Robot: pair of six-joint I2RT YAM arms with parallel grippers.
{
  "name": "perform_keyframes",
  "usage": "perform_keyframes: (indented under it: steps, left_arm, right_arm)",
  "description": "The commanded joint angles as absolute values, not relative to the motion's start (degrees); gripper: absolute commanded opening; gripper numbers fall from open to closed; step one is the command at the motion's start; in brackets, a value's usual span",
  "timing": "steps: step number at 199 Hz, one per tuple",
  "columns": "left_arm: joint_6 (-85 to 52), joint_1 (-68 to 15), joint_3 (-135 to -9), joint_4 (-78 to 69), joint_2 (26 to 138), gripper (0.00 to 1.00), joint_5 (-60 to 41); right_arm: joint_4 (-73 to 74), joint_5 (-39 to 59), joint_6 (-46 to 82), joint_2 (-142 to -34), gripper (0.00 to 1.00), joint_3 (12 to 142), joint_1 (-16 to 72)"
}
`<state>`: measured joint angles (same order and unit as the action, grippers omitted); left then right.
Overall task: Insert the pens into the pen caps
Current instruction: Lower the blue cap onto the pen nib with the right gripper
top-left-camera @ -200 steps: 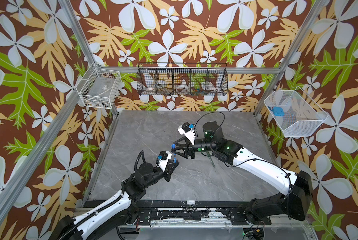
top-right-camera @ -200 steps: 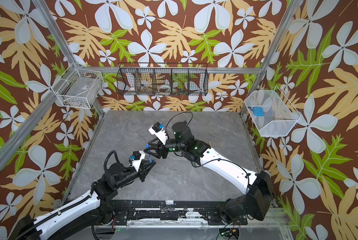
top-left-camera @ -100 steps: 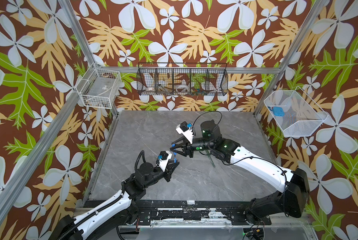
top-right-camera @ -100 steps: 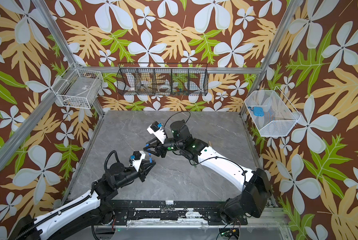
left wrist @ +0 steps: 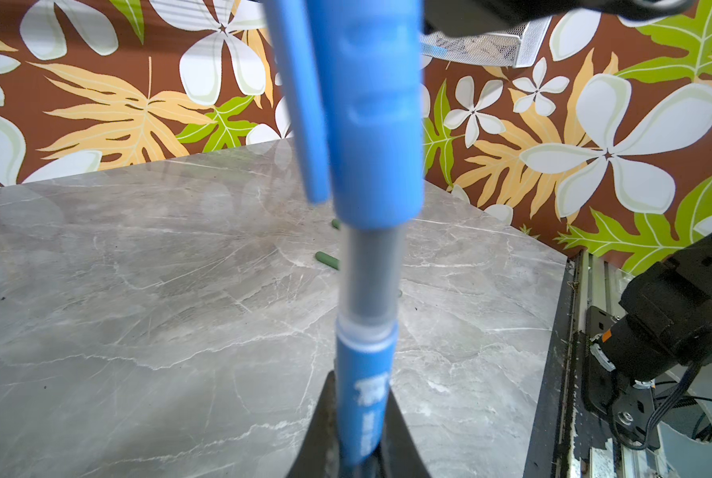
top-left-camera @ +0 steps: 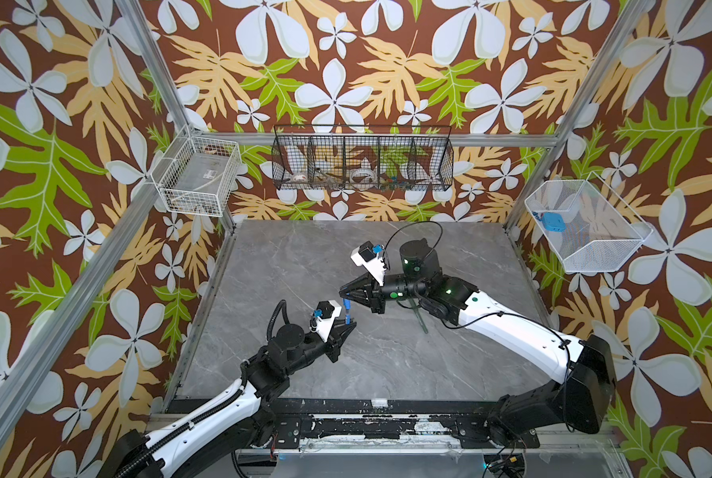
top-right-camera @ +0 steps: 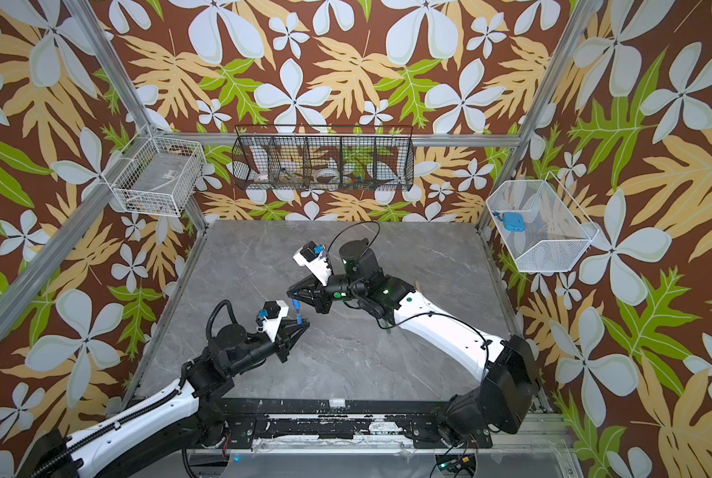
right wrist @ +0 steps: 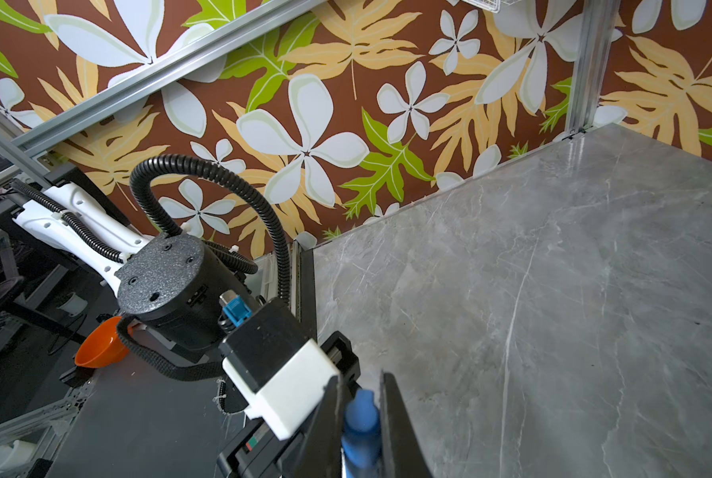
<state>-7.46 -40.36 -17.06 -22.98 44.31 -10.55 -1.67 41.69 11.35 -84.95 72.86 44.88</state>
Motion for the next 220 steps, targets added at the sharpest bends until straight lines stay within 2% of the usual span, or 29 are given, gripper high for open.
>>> perform_keyframes:
  steps: [1,84,174,220]
  left_arm:
    - [-7.64,-40.43,-16.98,-24.45,43.99,0.00,-9.49]
    - [-8.50,-40.43,-17.29,-24.97,44.94,0.00,-8.40]
    - [-8.67,-40.43,-23.67,-20.28,48.96,0.00,-8.10]
    - [-7.66,-40.43,-26.30,-18.58,47.43,0.00,-3.04]
  right_arm:
    - [-0.35,42.54,11.74,-84.31,0.08,72.16,45.05]
    - [-2.61,41.19,8.09,-81.61,0.07,68.73,45.45]
    - [-5.31,39.95,6.70,-83.17,0.04,67.19,45.74]
    - [-5.64,40.23,6.82,-82.51,0.00,64.95,45.71]
